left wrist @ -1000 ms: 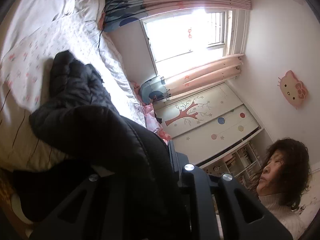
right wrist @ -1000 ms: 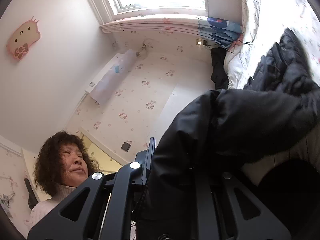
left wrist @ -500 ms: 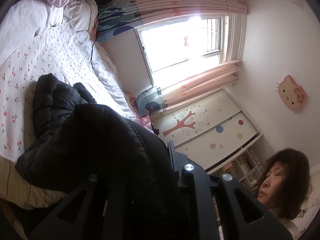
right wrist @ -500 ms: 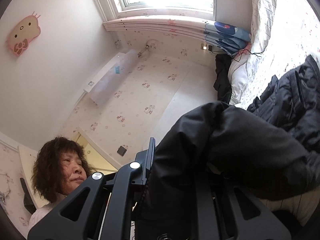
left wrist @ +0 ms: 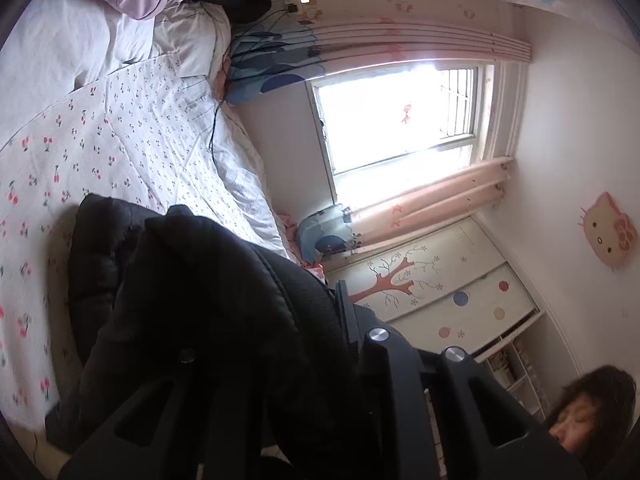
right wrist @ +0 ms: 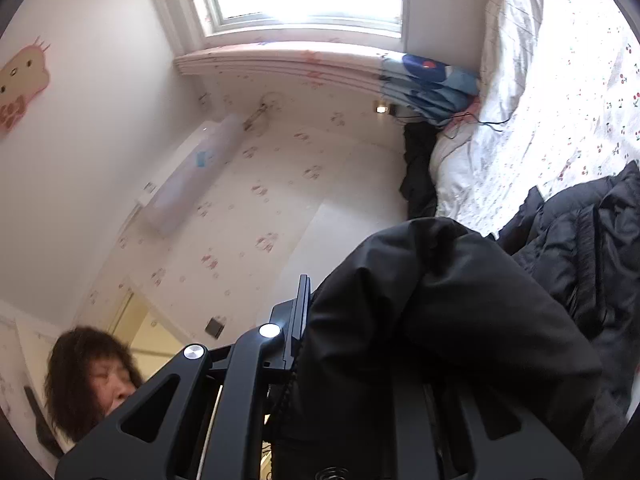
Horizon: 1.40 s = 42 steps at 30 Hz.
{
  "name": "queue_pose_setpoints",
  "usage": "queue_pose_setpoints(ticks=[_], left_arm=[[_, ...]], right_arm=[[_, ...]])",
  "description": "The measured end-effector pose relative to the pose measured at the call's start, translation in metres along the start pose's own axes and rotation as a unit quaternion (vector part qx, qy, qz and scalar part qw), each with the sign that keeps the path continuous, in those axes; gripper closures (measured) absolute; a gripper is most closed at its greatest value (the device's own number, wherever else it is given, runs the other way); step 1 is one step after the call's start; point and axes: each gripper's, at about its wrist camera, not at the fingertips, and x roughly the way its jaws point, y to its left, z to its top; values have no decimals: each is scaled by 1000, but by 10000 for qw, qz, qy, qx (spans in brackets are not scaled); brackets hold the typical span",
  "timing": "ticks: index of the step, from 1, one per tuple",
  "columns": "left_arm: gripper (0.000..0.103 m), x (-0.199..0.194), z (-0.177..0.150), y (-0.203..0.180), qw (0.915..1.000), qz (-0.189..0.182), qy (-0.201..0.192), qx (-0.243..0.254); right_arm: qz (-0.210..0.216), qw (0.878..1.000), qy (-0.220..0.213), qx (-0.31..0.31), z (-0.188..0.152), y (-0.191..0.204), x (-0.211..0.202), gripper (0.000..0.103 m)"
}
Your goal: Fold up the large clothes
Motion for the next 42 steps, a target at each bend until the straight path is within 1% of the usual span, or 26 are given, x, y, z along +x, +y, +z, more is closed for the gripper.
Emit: queue_pose_setpoints(ticks=[1,6,11,16,21,24,27,33,39,41,42], left_arm=[[88,4,3,3,10000,28,-3,-17],[88,22,17,19,9997,197,-28,-132],[88,35,28,31,9991,361,-57,-221],[88,51,41,49,9973,635,-77,-353],[88,64,44,78,9933,981,-99,-606],[88,69,44,94,9914,1082,-115,-730],[88,72,44,101,9902,1155,-125,-778],[88,82,45,114,9869,1416,-62,-775],[87,89,44,126,9826,1650,9,-849],[86,90,45,126,9810,1708,57,-913],[83,90,46,126,9803,1732,95,-949]], right_arm=[[-43,10000,-19,30,3,-4,2,88],[-382,9989,-133,249,23,-34,12,88],[-633,9971,-164,380,35,-59,23,88],[-977,9935,-171,557,46,-88,34,88],[-1325,9885,-143,720,50,-120,40,88],[-1513,9850,-129,819,51,-139,42,88],[-1637,9828,-112,851,54,-154,46,88],[-1883,9779,-18,910,53,-175,50,88],[-2026,9741,16,1001,51,-188,49,87],[-2072,9730,43,1019,51,-189,49,83],[-2072,9729,62,1027,52,-188,50,79]])
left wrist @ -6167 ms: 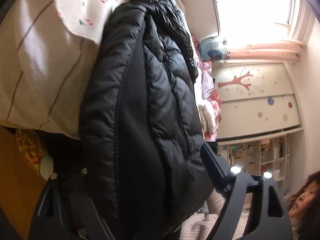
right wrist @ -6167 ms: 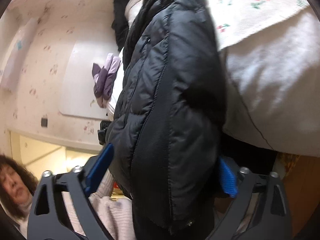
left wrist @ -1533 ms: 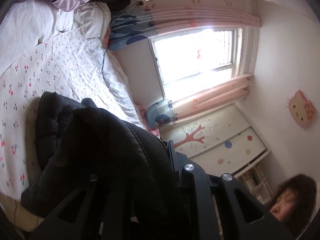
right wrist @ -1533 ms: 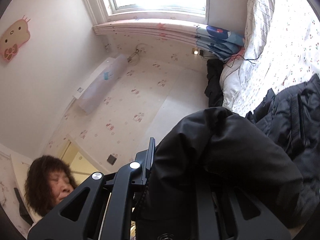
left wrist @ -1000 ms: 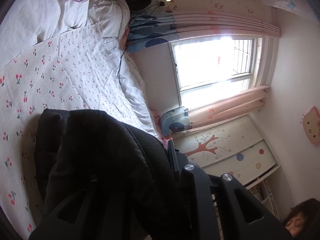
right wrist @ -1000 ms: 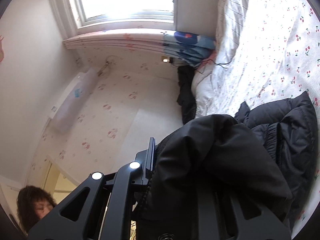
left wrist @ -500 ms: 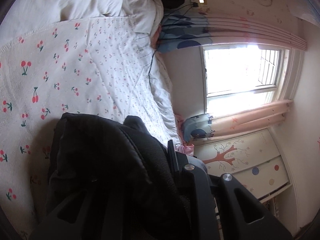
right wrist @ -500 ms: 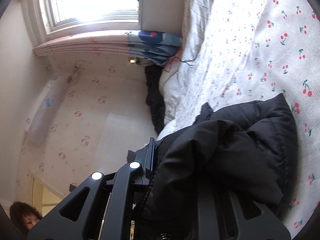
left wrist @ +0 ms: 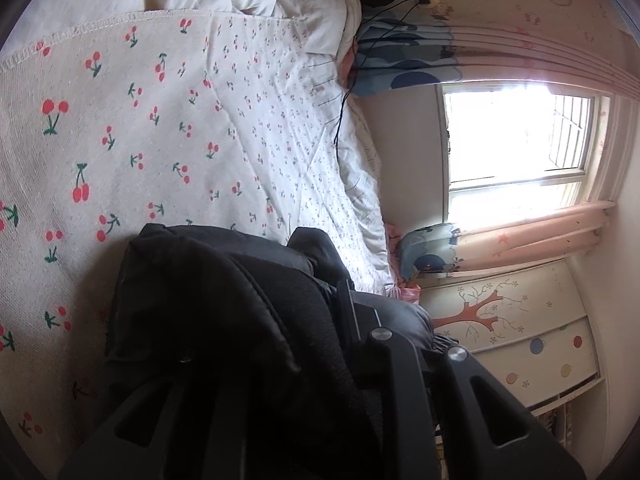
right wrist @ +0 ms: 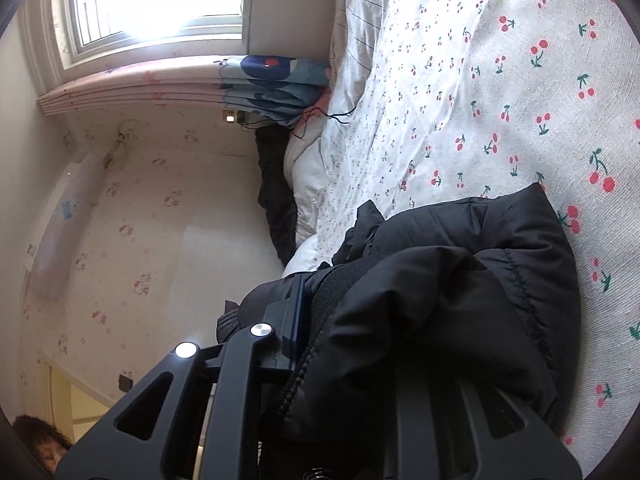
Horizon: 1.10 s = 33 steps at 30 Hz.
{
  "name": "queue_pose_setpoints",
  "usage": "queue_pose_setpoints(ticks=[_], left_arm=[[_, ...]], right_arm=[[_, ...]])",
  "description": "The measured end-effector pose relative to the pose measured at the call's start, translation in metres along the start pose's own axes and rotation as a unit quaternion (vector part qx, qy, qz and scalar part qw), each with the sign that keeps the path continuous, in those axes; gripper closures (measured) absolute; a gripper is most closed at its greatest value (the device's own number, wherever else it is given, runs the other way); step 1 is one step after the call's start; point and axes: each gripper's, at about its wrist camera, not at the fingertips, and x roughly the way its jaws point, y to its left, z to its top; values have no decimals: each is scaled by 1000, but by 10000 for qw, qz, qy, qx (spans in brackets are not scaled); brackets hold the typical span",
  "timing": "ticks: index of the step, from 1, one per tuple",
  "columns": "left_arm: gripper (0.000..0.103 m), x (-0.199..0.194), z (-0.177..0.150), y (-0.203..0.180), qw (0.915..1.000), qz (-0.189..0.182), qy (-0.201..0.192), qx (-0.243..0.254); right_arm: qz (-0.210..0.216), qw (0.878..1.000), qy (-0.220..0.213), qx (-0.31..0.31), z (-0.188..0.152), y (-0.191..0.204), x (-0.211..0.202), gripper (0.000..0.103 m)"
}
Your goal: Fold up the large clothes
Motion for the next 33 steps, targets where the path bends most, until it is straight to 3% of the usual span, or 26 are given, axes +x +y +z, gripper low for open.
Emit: queue_pose_setpoints(ticks=[1,2,3,5,6,8,11,12,14,15,17,19,20,23,25,27,31,33], left_arm=[[78,0,1,-1,10000,3,32,-29],[68,-2,1,-3,10000,-10,61,-58],[62,-5,1,-7,9999,-40,77,-83],[36,-13,0,-18,9999,-102,11,-102],[30,-20,0,-24,9998,-153,-66,-124],[19,-33,1,-34,9991,-308,-230,-195],[16,-58,1,-64,9980,-446,-455,31],[16,-62,-3,-77,9978,-350,-473,292],[15,-62,-22,-111,9921,-4,-343,1211],[15,-54,-41,-131,9823,313,-137,1841],[15,-32,-75,-153,9584,742,291,2741],[15,-2,-111,-165,9292,1037,792,3457],[15,16,-127,-168,9150,1153,1018,3730],[15,61,-148,-168,8874,1454,1399,4145],[15,98,-151,-157,8710,1842,1568,4276],[15,120,-144,-145,8673,2092,1598,4225],[15,146,-114,-132,8817,2295,1534,3827],[15,153,-107,-131,8857,2369,1572,3671]], right_arm=[[21,10000,23,-6,0,2,-1,66],[55,10000,46,-24,0,6,-1,45],[87,9999,77,-75,-1,13,-1,36],[63,9997,88,-200,-3,29,-6,11],[38,9996,52,-268,-4,37,-9,7],[14,9993,19,-374,-8,53,-17,7],[-344,9947,22,-969,-23,91,-26,7],[-461,9913,102,-1228,-30,104,-25,7],[-993,9721,407,-2085,-55,139,-10,7],[-1218,9622,535,-2378,-65,148,-2,7],[-1796,9284,937,-3114,-92,166,28,7],[-2394,8879,1352,-3688,-114,170,69,7],[-2589,8743,1445,-3842,-120,168,81,7],[-3456,8185,1711,-4258,-132,147,132,7],[-3725,8050,1678,-4301,-130,129,151,7],[-3797,8088,1582,-4203,-120,115,162,7],[-3929,8195,1300,-3964,-87,104,176,7],[-3959,8178,1353,-3952,-81,102,185,7]])
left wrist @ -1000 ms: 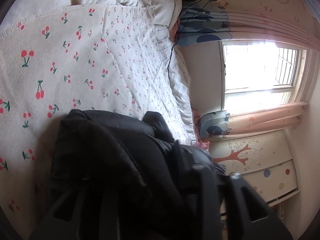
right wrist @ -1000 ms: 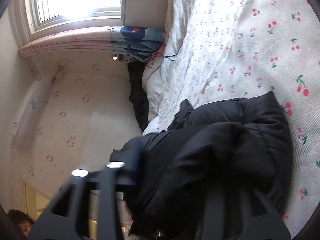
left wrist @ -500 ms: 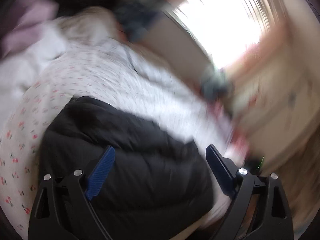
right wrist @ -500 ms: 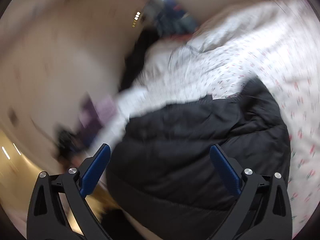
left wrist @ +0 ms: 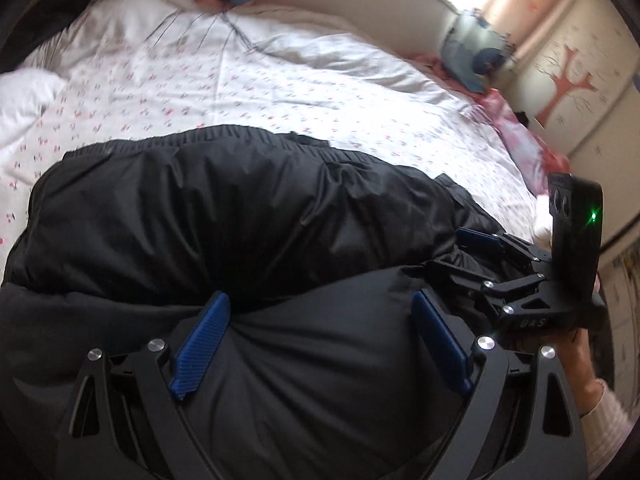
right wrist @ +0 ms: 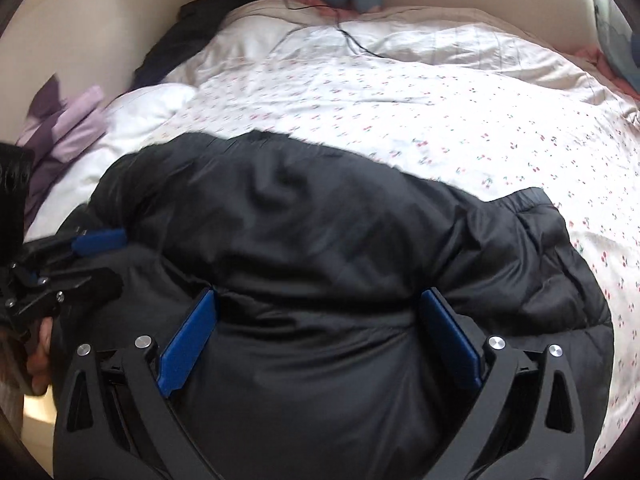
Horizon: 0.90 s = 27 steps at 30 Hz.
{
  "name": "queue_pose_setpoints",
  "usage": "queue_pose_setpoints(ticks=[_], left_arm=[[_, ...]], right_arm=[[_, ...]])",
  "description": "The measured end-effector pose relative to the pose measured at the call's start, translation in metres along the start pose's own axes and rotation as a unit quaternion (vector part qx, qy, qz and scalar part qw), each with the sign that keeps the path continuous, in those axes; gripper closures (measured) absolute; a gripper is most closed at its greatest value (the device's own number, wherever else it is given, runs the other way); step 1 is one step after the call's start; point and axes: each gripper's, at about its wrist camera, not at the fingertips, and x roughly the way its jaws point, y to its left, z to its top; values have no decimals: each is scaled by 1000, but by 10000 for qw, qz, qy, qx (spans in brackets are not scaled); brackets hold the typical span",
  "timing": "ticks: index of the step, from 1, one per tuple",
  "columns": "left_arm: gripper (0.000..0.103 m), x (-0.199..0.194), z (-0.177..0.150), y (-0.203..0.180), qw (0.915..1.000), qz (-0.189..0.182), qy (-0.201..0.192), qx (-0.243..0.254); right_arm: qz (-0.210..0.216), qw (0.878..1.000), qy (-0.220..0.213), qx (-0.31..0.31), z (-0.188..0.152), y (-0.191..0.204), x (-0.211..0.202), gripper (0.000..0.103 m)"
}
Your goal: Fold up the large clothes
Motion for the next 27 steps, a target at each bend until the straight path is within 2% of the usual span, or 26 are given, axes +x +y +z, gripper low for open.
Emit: queue_pose_setpoints(ticks=[2,4,6,9,14,18,20,22,24,27], left_arm=[[15,0,7,-1,10000,92,28,-21],[15,-2,15,-1,9998,106,54,-148],[15,-10,26,-6,9997,35,-133,-184],[15,-7,43,-7,9992,195,-348,-82],[15,49,58,27,9979,465,-57,-440],[15,61,70,35,9964,538,83,-646],[15,46,73,35,9960,350,-42,-821],[15,34,76,38,9962,395,-245,-743],[15,40,78,49,9955,506,-197,-782],[15,58,71,63,9948,349,-150,-947]], right_arm=[[-75,9999,141,-41,6,0,10,7],[-71,10000,70,-1,12,-1,8,7],[-52,10000,11,-17,20,1,8,7],[-93,9999,50,-8,34,-1,22,7],[-189,9994,258,144,57,-15,65,7],[-157,9978,554,322,72,-22,85,7],[112,9990,142,402,79,-23,65,7],[68,9992,-71,385,83,-26,57,7],[-83,9986,200,488,83,-38,74,7],[52,9963,469,714,77,-50,98,7]])
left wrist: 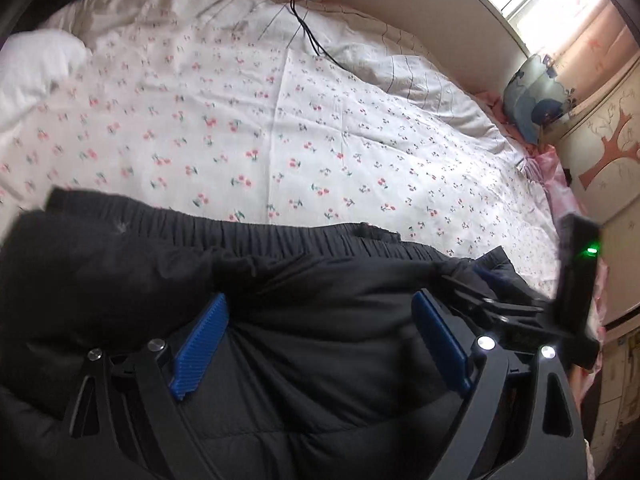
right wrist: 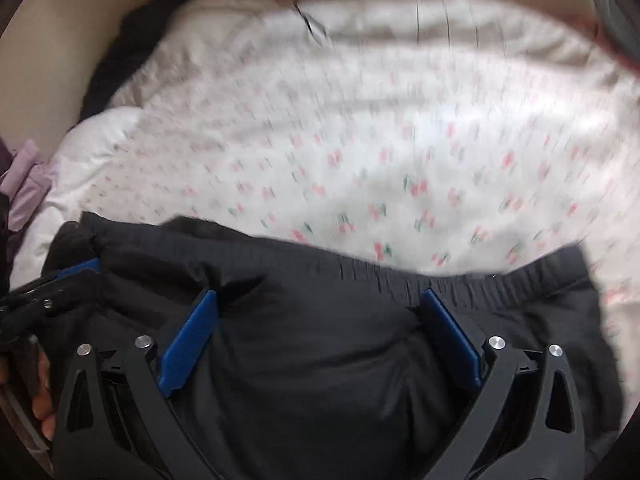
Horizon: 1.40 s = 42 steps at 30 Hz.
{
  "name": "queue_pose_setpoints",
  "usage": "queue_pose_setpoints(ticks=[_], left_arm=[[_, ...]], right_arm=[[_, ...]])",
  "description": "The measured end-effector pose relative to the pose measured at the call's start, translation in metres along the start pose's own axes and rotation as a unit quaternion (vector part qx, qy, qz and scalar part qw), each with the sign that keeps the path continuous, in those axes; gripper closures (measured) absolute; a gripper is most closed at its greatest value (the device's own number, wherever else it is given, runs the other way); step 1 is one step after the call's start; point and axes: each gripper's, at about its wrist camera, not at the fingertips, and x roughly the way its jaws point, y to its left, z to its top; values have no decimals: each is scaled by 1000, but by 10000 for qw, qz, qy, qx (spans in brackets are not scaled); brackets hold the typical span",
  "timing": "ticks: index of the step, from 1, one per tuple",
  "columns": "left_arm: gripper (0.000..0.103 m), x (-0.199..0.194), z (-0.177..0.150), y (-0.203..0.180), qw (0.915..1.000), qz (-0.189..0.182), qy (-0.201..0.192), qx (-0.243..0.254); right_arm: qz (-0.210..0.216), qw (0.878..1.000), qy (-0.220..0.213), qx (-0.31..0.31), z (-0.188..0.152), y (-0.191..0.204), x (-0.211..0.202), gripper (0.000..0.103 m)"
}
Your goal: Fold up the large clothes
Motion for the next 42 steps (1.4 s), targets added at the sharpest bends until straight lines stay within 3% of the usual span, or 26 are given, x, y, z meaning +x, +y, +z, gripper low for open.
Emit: queue_pose_setpoints(ticks=[3,5,8,11,14,17,20,23,25,26,27,29,31,35,37,40,42], left_arm=[[15,7,-5,-7,9993,290,51,246],[15,-3,-6,-7,9995,221,81,196],[15,-51,-14,3,9995,-78,-274,-161],[15,-101,-31,18,9957,86,-894,-240],[15,-110,-52,51,9919,294,-1105,-553],[15,-86,-66,81,9929,89,-846,-827],[15,-84,-65,76,9946,317,-691,-713],[15,-116,-71,70,9915,138,-1060,-740],[14,-124,-80,71,9900,392,-1232,-558],[14,-117,-83,76,9907,472,-1151,-547],[14,-104,-85,85,9928,463,-930,-598],[14,-103,-88,91,9927,468,-863,-697],[14,-125,-92,89,9905,385,-1027,-833],[14,-164,-113,78,9885,343,-1312,-671],[14,-180,-129,80,9876,352,-1363,-691],[14,-185,-152,90,9883,281,-1180,-927],[14,-190,-165,96,9874,133,-1062,-1167]], right_arm=[[-58,9998,177,-91,3,2,5,7],[70,9997,242,-72,3,-3,-10,7],[36,9991,-425,50,-1,-25,-64,7],[-98,9948,-917,430,-19,-71,-94,7],[-44,9910,-918,974,-49,-116,-75,7],[361,9854,-1027,1305,-66,-134,-60,7],[213,9889,-1045,1036,-65,-125,-77,7],[245,9855,-1482,790,-75,-117,-109,7],[90,9888,-1321,696,-82,-119,-103,7],[34,9929,-973,689,-84,-124,-89,7],[75,9933,-899,719,-84,-125,-85,7],[-37,9904,-1163,750,-85,-120,-109,7],[174,9877,-1459,529,-91,-100,-140,7],[347,9826,-1733,-563,-134,-29,-198,7],[184,9822,-1516,-1093,-159,1,-197,7],[-427,9843,-315,-1685,-186,24,-139,7],[-398,9888,-367,-1388,-192,20,-145,7]])
